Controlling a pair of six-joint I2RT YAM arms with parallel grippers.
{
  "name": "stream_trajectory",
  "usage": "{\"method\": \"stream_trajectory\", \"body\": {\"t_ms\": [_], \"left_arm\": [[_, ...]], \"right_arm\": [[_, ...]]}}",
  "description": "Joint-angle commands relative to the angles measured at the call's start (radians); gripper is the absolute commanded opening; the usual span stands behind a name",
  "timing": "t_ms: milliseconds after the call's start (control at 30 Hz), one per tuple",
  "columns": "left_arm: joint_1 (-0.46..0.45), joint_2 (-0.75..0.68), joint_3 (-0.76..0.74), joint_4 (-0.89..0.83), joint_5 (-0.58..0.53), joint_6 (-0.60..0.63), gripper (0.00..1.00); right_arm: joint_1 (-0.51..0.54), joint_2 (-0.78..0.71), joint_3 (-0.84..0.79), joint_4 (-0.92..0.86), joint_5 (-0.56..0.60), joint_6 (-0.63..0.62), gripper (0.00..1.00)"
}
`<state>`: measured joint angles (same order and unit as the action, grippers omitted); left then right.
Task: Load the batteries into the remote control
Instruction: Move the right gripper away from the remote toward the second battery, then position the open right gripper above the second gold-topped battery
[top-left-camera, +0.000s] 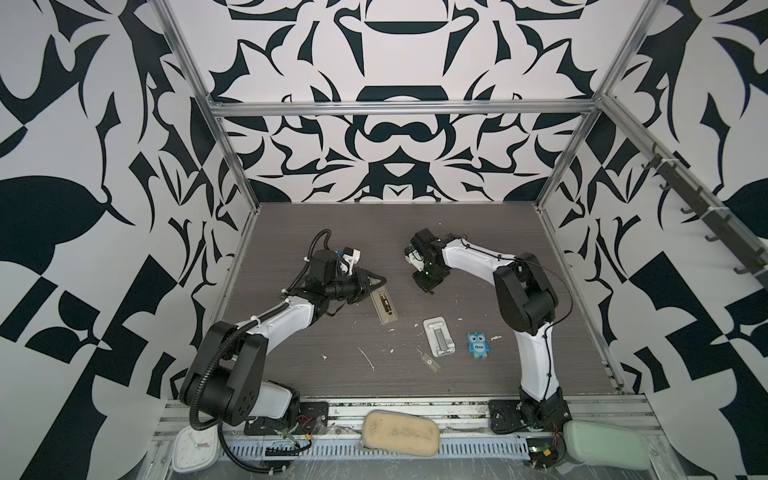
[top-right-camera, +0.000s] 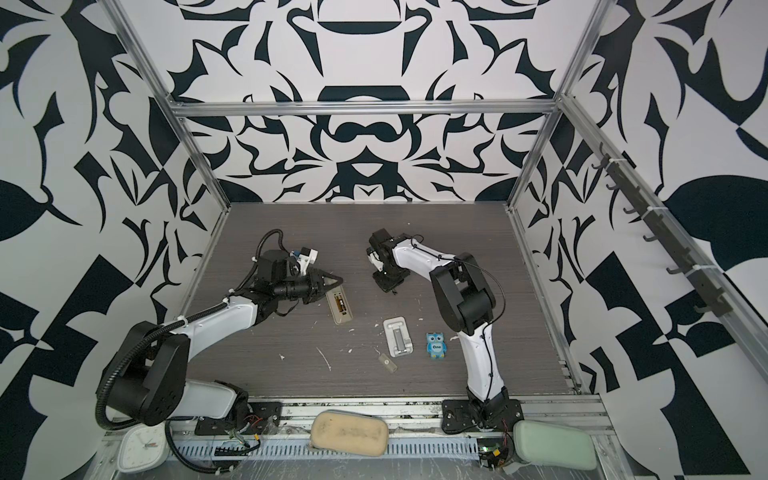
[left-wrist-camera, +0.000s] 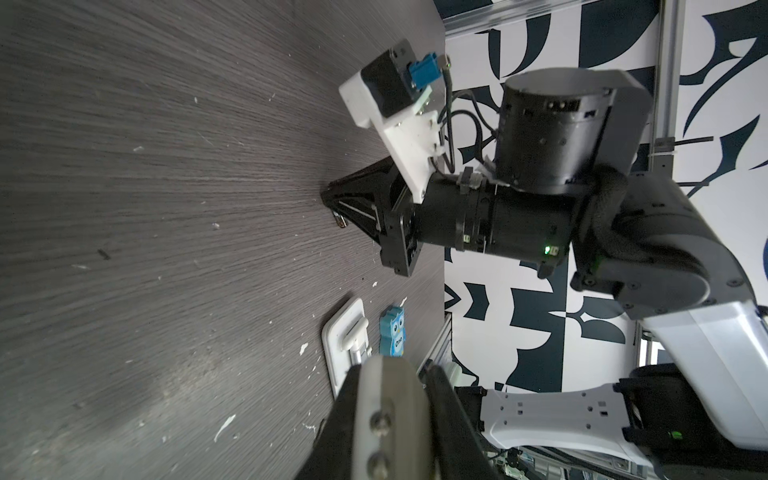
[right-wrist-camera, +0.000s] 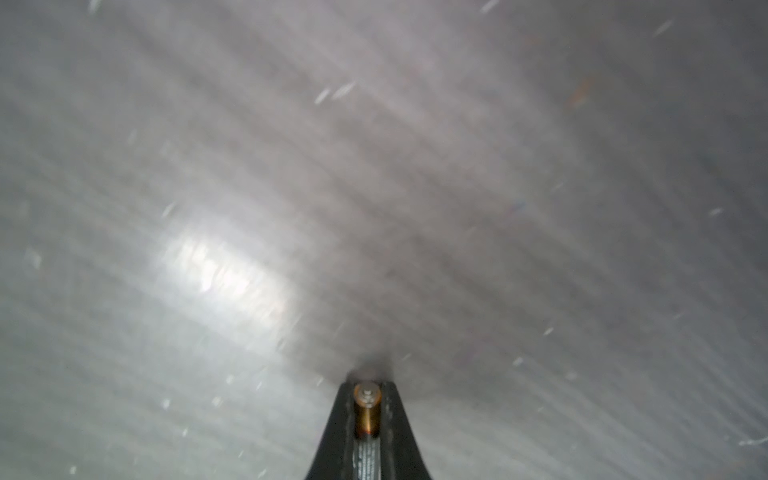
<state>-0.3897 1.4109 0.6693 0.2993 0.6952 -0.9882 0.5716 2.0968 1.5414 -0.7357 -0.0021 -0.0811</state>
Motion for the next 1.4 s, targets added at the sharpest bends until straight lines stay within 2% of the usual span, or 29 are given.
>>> {"method": "stream_trajectory", "body": {"t_ms": [0, 233, 533, 733, 933, 1033, 1200, 1367], "left_arm": [[-0.004, -0.008, -0.010, 0.036, 0.029, 0.010, 0.00], [-0.002, -0.010, -0.034, 0.024, 0.072, 0.038, 0.00], [-0.003, -0.049, -0.075, 0.038, 0.056, 0.038, 0.00], [0.002, -0.073, -0.087, 0.035, 0.045, 0.061, 0.00], [0.009, -0.086, -0.082, 0.020, 0.066, 0.094, 0.00], [0.013, -0.107, -0.082, 0.000, 0.065, 0.109, 0.00], [0.014, -0.128, -0.070, -0.061, 0.060, 0.141, 0.00], [0.023, -0.189, -0.047, -0.130, 0.064, 0.174, 0.00]], "right_arm": [[0.019, -0.058, -0.038, -0.023, 0.023, -0.046, 0.00], [0.066, -0.122, -0.100, 0.002, 0.014, -0.103, 0.00], [0.076, -0.092, -0.117, 0.007, 0.012, -0.105, 0.01], [0.077, -0.089, -0.113, -0.012, 0.006, -0.087, 0.21], [0.080, -0.086, -0.066, -0.051, 0.015, -0.050, 0.34], [0.080, -0.114, -0.038, -0.084, 0.003, 0.010, 0.44], [0.079, -0.194, 0.031, -0.166, -0.045, 0.224, 0.57], [0.026, -0.223, 0.039, -0.183, -0.167, 0.485, 0.61]]}}
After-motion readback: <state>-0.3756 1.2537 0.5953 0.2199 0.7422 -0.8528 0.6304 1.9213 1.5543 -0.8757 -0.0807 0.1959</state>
